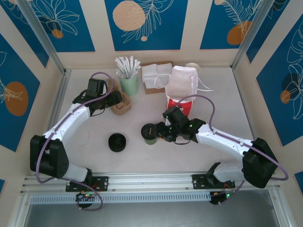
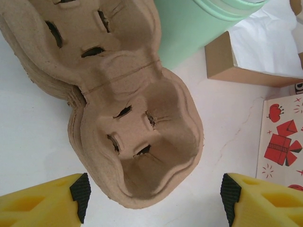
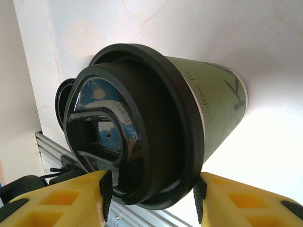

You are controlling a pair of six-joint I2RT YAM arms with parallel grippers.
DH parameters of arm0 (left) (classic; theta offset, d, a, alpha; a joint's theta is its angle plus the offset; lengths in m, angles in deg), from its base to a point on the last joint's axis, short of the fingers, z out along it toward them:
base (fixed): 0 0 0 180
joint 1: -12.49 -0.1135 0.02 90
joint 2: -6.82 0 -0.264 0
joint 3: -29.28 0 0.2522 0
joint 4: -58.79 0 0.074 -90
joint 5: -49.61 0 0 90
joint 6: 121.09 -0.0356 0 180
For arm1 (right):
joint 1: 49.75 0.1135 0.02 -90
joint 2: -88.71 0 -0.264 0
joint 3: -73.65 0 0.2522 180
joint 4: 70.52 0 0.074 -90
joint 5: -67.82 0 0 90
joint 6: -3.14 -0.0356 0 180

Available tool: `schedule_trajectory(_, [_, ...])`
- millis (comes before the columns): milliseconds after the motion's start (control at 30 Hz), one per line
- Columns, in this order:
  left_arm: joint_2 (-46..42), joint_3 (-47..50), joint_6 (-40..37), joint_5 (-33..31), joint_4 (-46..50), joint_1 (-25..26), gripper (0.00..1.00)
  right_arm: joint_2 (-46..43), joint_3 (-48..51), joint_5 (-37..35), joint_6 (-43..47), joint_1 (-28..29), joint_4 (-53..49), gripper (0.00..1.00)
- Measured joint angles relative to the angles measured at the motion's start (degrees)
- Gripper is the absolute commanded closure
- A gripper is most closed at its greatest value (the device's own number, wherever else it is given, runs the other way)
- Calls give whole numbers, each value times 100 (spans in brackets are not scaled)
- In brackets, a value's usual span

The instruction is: Pack the takeout coffee

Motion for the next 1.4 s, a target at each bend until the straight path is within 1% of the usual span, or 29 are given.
schedule_trajectory(233, [267, -2, 7, -66, -66, -44, 30, -24, 0, -107, 9, 0, -133, 48])
schedule_trajectory(367, [328, -2, 9, -131, -72, -50, 30, -195, 0, -210, 26, 0, -308, 47])
schedule_trajectory(533, [431, -2, 11, -192, -114, -63, 33, -398, 0, -304, 68, -7, -472, 47])
schedule_trajectory(800, [638, -2, 50, -190, -210, -79, 41, -750, -2, -369, 131, -87, -765, 47])
schedule_trajectory(900, [686, -2, 52, -186, -240, -90, 45, -866, -37, -411, 173, -129, -872, 47])
schedule_trajectory(1200, [713, 4, 212, -4, -535, -114, 52, -1060, -44, -450, 245, -269, -1032, 47])
schedule_trajectory(1400, [713, 186, 485, 146, -931, -142, 62, -1104, -44, -450, 262, -323, -1060, 47])
